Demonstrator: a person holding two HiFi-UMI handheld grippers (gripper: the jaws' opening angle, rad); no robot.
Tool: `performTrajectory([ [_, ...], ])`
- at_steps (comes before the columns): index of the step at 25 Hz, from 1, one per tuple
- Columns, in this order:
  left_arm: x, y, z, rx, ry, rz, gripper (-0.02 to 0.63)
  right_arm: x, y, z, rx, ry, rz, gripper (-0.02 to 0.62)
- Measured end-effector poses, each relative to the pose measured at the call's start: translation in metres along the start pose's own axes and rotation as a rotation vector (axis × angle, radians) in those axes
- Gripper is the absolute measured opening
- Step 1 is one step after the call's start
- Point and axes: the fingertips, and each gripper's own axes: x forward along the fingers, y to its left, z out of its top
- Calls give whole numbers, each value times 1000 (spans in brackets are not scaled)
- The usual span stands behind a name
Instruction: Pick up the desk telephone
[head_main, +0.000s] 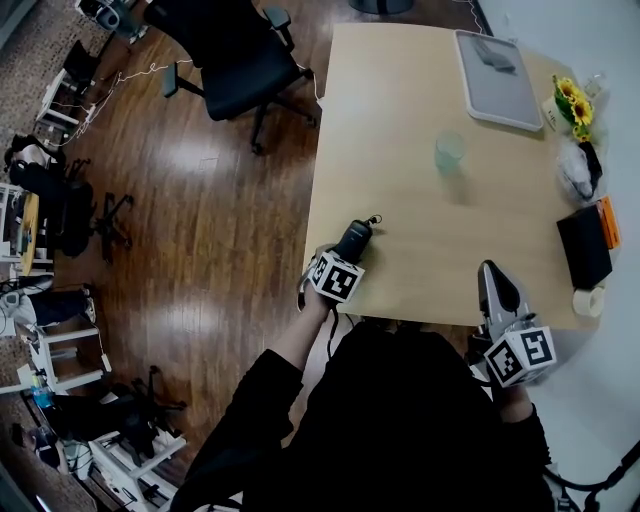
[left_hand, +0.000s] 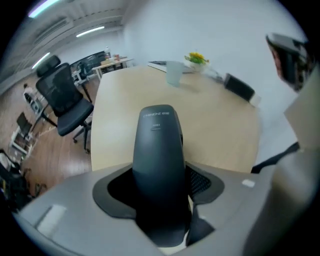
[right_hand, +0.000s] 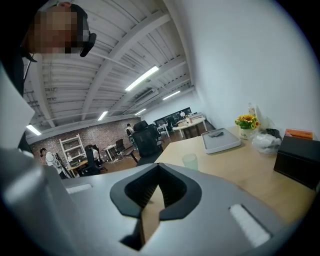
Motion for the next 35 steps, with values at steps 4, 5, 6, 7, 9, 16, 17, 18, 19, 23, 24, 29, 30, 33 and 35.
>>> performTrajectory([
  [4,-27,8,22,-113,-109,21,262,4,5,-1,-1,4,15,0],
  [5,-38,9,30,-125,-144,31,262,5,6,0,-5,2,18,0],
  [6,-51,10,40,-137,-187,37,262,6,8,2,-8,-1,20,0],
  [7,-65,11,51,-148,-234,42,262,7,9,4,-11,-5,22,0],
  [9,-99,11,73,-166,-329,59,262,7,8,8,-14,-15,23,0],
  [16,-217,4,119,-138,-610,160,262,10,8,20,-19,-46,24,0],
  [17,-229,2,122,-135,-642,175,262,10,7,21,-20,-49,24,0],
  [18,-240,1,125,-141,-676,187,262,10,7,21,-22,-53,24,0],
  [19,-251,1,127,-152,-711,198,262,10,8,22,-23,-56,25,0],
  [23,-283,6,135,-195,-828,214,262,11,10,26,-28,-68,27,0],
  [24,-287,7,137,-199,-840,214,262,11,11,27,-29,-70,27,0],
  [29,-293,13,138,-209,-853,201,262,13,17,30,-41,-75,31,0],
  [30,-292,14,137,-214,-854,196,262,13,18,30,-43,-76,29,0],
  [33,-291,14,135,-221,-855,188,262,11,18,32,-47,-82,20,0],
  [35,-291,14,136,-220,-857,185,262,9,18,34,-55,-86,21,0],
])
